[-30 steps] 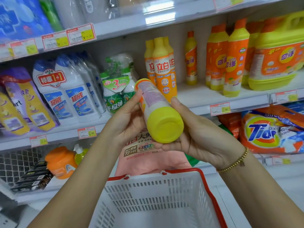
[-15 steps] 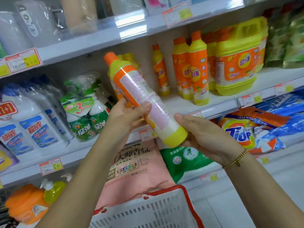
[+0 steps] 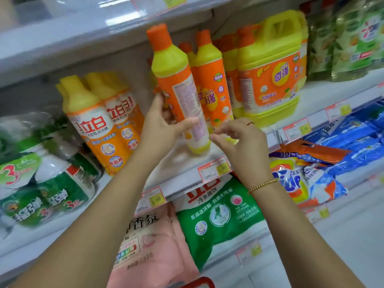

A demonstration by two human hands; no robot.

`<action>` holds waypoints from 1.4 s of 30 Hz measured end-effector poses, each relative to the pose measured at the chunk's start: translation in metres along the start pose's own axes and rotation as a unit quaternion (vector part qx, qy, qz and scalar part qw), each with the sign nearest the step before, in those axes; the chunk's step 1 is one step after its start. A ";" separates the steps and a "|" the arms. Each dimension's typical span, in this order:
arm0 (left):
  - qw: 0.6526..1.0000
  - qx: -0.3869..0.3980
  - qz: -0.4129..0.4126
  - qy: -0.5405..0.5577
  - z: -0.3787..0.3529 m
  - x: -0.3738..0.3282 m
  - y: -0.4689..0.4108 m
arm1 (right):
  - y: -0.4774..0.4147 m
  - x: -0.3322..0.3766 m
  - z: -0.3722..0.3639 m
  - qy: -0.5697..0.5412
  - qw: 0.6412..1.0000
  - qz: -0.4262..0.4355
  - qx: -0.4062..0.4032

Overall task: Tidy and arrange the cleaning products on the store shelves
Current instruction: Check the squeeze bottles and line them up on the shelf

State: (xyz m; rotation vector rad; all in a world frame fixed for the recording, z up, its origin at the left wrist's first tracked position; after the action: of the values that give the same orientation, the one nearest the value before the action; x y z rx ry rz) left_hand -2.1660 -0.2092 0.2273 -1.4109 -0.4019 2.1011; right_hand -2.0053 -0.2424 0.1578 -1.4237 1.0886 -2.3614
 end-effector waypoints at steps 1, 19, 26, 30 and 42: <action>1.000 0.018 0.012 0.004 -0.005 0.007 -0.007 | 0.002 -0.004 -0.007 0.009 1.000 0.003 0.004; 0.965 -0.093 0.173 0.176 0.014 0.085 -0.059 | 0.004 -0.018 -0.064 0.064 0.987 0.039 -0.140; 0.926 -0.181 0.308 -0.123 0.031 0.141 -0.111 | 0.005 -0.019 -0.066 0.071 0.983 0.057 -0.159; 0.931 -0.169 0.292 -0.141 0.031 0.145 -0.130 | 0.007 -0.020 -0.067 0.066 0.982 0.069 -0.165; 0.952 -0.178 0.250 0.023 0.033 0.122 -0.087 | 0.005 -0.019 -0.067 0.072 0.983 0.064 -0.159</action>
State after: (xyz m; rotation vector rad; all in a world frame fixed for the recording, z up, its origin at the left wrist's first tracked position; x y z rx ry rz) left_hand -2.2051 -0.0640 0.1971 -1.9306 -0.4567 2.4745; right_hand -2.0516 -0.2037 0.1227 -1.2403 1.6058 -2.3062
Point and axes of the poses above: each hand's wrist, its own y-axis away from the middle knuckle, its own z-axis out of the back of the hand, x = y × z, the point moved 6 cm from there along -y, towards the middle knuckle, and after that the axes turned 7 degrees about x, right-handed, at the moved point
